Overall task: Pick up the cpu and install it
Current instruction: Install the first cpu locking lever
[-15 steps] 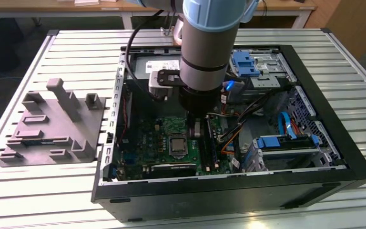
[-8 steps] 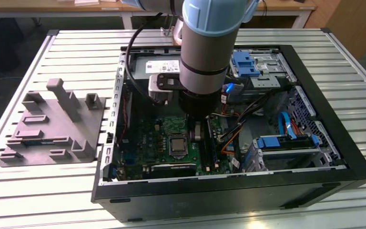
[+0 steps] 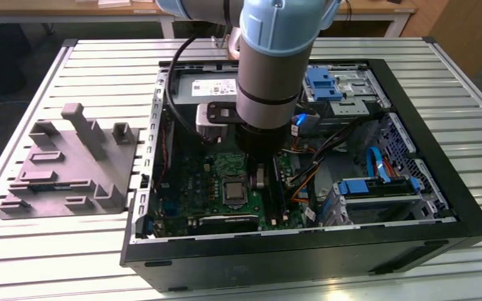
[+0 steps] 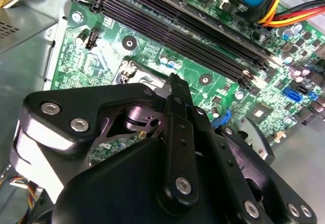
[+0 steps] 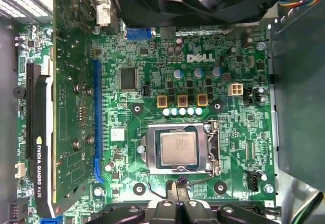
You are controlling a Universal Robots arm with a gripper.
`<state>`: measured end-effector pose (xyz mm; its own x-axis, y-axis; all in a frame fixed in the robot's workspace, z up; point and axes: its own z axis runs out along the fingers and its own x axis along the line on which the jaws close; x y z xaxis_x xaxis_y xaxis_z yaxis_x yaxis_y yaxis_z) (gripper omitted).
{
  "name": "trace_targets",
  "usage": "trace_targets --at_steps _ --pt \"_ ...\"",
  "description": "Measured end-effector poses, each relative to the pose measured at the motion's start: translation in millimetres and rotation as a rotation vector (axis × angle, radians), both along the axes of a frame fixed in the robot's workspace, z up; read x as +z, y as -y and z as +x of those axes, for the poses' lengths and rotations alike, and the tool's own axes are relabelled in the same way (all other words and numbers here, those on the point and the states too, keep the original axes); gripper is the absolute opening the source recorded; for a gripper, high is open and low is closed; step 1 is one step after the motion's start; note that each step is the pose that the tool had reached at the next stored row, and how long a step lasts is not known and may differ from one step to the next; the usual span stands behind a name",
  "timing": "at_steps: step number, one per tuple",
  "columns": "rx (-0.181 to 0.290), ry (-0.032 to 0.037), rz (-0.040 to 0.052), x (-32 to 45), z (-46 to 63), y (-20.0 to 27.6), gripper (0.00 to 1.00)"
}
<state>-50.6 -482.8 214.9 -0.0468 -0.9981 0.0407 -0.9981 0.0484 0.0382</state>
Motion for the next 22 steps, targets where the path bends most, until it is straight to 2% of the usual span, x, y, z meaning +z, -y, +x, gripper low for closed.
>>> trace_targets --at_steps 10,22 --pt "0.011 0.0012 0.0000 -5.2 -0.9 6.9 0.11" --pt "0.033 0.0029 -0.0001 -12.0 -2.3 10.0 0.11"
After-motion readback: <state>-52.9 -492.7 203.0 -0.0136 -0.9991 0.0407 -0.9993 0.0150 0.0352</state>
